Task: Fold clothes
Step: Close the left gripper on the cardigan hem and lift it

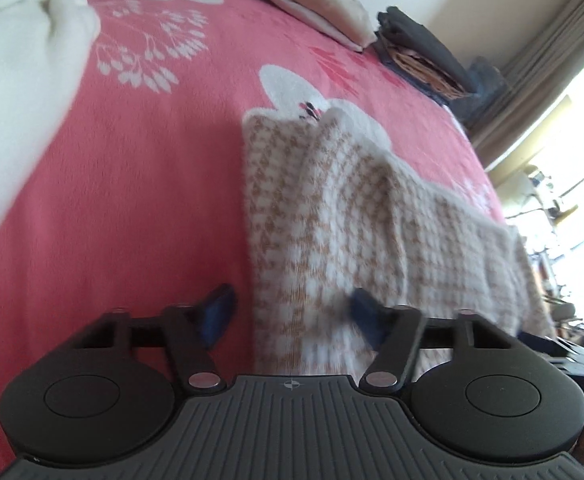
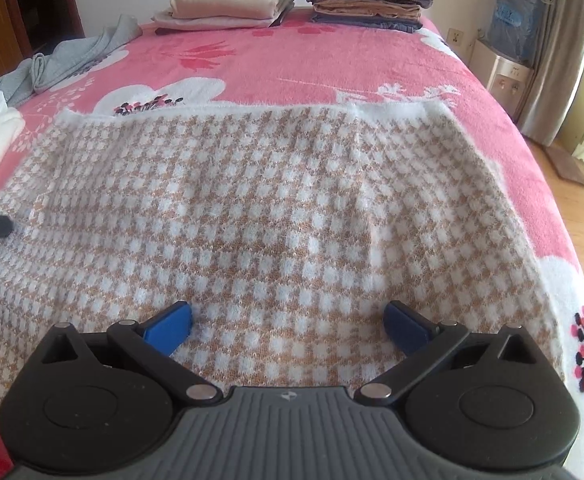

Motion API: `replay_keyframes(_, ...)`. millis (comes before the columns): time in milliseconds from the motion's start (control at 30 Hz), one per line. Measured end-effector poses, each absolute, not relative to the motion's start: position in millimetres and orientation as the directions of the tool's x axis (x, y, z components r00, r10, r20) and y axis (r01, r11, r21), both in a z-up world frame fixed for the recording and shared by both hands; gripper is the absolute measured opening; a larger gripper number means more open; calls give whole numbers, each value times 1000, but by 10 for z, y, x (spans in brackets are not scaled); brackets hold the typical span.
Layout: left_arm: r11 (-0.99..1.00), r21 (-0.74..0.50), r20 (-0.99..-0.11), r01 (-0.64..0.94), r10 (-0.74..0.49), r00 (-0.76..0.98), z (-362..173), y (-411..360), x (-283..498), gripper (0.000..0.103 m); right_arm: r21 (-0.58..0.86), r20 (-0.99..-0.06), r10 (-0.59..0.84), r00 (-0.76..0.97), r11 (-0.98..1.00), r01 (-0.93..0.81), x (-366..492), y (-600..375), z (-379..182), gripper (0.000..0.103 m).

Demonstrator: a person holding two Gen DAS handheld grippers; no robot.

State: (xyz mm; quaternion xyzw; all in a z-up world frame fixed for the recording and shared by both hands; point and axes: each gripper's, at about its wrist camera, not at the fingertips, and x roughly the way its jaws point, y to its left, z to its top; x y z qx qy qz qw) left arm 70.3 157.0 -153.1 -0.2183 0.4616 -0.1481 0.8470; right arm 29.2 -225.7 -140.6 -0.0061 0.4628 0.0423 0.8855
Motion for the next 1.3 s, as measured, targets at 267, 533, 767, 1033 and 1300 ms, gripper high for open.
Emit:
replay_keyframes(267,844,-532,-675,69,-472,567,-1587,1526,880,49,27,-813,70,577,996,-83,268,-2245,-1424,103)
replay_keyframes(533,769,-639,-632,8,-531,564,-1696,1625,824,47,26,-812,71,580,996,-85,270,-2243,-1422,103)
replay_keyframes(767,787,-617,-631,19,-509,586,-1698,1566,616,45,22,-809,70,583,996,-89,267,-2233,-1424,103)
replay_keyframes(1033,845,-533,-642,26,-425,638,-1465,1386,538,20,22,-809,71,584,996,-91,273,-2241,-1425,103)
replay_keyframes(1300,793,-604,-622,79,-531,575,-821,1186,642,17,6,-798,66,599,995,-101,245,-2227,-1441,103)
